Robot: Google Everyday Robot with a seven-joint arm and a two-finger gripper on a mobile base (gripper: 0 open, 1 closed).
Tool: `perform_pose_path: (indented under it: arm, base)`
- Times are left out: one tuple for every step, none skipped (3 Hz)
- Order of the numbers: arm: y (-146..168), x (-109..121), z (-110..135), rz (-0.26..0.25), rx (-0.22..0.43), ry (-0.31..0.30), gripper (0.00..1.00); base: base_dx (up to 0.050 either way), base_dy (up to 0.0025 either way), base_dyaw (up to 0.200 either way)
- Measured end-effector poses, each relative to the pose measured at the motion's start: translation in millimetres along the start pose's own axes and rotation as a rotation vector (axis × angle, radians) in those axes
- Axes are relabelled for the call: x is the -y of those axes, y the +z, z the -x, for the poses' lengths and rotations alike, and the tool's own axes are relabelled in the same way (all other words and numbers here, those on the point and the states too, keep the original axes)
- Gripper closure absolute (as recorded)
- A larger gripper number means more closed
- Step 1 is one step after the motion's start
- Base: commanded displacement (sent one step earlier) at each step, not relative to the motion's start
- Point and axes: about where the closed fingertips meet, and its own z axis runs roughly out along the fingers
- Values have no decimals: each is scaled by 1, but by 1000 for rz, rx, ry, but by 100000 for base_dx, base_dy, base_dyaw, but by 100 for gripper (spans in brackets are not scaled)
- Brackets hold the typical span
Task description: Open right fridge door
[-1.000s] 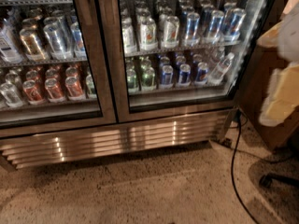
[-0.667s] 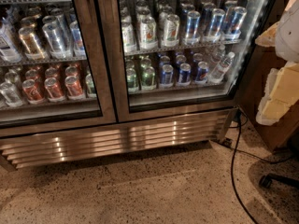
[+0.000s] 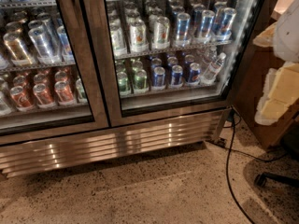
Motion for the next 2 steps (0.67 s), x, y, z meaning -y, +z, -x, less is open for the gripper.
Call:
perform_pose_path:
  arm:
    - [0, 0, 0, 0, 0, 0, 0]
    - [0, 0, 0, 0, 0, 0, 0]
  base:
    - [-10, 11, 18882]
    - [4998, 2, -5]
